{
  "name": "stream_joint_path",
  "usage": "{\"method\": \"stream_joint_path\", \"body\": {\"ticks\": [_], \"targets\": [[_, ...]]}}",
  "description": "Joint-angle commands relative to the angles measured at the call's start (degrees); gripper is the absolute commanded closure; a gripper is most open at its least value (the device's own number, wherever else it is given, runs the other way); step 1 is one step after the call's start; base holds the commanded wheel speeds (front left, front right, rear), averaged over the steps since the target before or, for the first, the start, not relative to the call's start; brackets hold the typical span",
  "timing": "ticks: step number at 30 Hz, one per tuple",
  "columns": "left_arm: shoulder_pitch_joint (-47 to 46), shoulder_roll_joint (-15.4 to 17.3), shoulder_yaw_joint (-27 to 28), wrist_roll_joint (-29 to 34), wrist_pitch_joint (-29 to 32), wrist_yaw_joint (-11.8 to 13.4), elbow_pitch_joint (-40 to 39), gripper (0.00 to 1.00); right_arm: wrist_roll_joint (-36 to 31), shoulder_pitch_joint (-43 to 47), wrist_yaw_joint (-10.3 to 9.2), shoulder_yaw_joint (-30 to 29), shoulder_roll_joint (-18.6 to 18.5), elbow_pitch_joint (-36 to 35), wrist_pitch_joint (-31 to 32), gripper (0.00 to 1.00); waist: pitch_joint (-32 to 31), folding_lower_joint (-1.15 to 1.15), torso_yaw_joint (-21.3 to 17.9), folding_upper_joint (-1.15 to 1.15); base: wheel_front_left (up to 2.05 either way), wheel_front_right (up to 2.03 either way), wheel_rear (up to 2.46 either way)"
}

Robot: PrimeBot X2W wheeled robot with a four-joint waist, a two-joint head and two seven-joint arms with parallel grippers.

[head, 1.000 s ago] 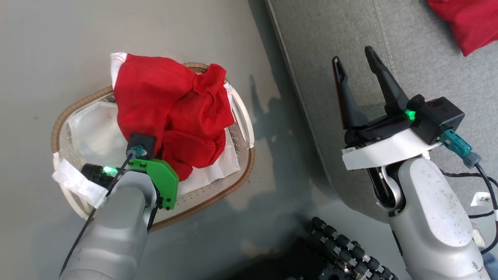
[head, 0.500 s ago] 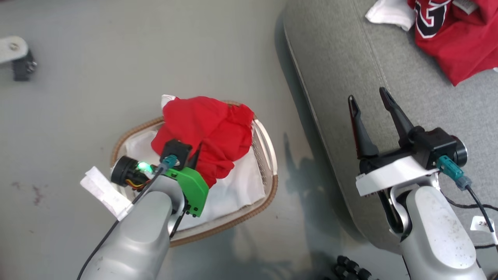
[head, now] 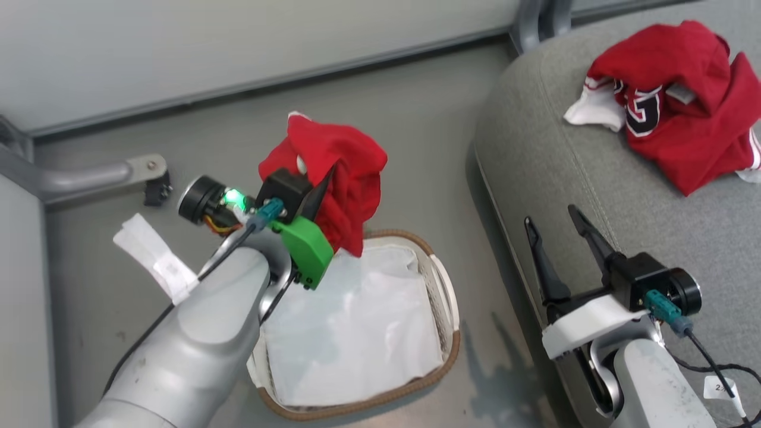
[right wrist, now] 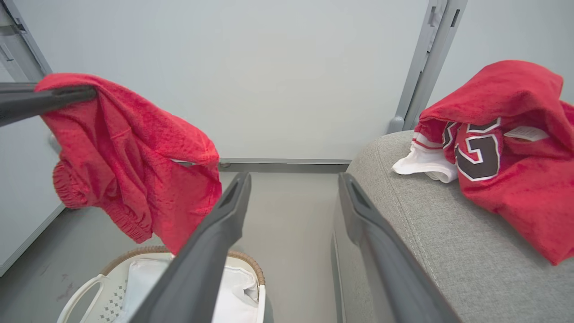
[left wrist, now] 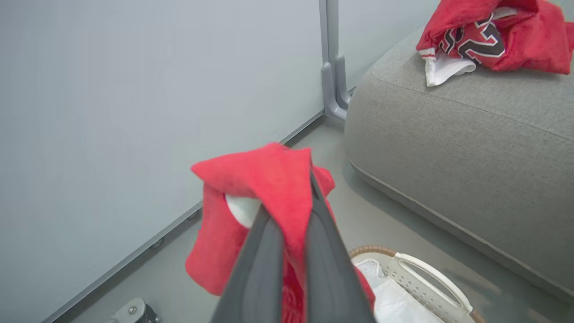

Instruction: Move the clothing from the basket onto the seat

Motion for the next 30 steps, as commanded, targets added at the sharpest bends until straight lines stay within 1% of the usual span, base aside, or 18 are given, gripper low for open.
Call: {"method": "stream_joint_path", "body": {"ticks": [1,7,9,13,21,27,30], "targets": [[-1.38,0.67,-0.47,-0.69,0.4,-0.13,-0.91,1.0,-0.4,1.25,-0.08,0.07,-0.24,0.3,-0.28,0.0,-7.29,0.0,3.63,0.0,0.0,0.0,0.0],[-7.21,3.86,-3.84,-3.78,2.8,-0.14,-5.96,1.0,-1.4,1.73,-0.08,1.57,-0.25,0.46,-0.28,0.0,-10.7,0.0,3.59,0.0,0.0,0.0,0.0],[-9.54,5.07,-4.12,-4.79,3.38,-0.04,-7.55,1.0,-1.73,1.39,-0.08,2.07,-0.24,0.3,-0.28,0.0,-11.27,0.0,3.56,0.0,0.0,0.0,0.0],[-12.46,6.05,-4.91,-6.87,4.52,-0.04,-10.03,1.0,-2.21,0.71,-0.08,3.18,-0.22,0.47,-0.28,0.0,-12.38,0.0,3.65,0.0,0.0,0.0,0.0],[-16.34,6.22,-8.06,-8.48,6.02,-0.04,-14.27,1.0,-3.45,-0.49,-0.08,5.7,-0.22,1.54,-0.28,0.0,-13.88,0.0,4.51,0.0,0.0,0.0,0.0],[-18.63,5.93,-10.37,-9.3,6.85,-0.04,-17.43,1.0,-6.14,-2.31,-0.08,7.53,-0.23,3.96,-0.28,0.0,-14.7,0.0,5.47,0.0,0.0,0.0,0.0],[-19.33,5.68,-11.1,-9.5,6.97,-0.04,-19.04,1.0,-8.86,-3.21,-0.08,7.75,-0.23,5.66,-0.28,0.0,-14.99,0.0,5.9,0.0,0.0,0.0,0.0]]}}
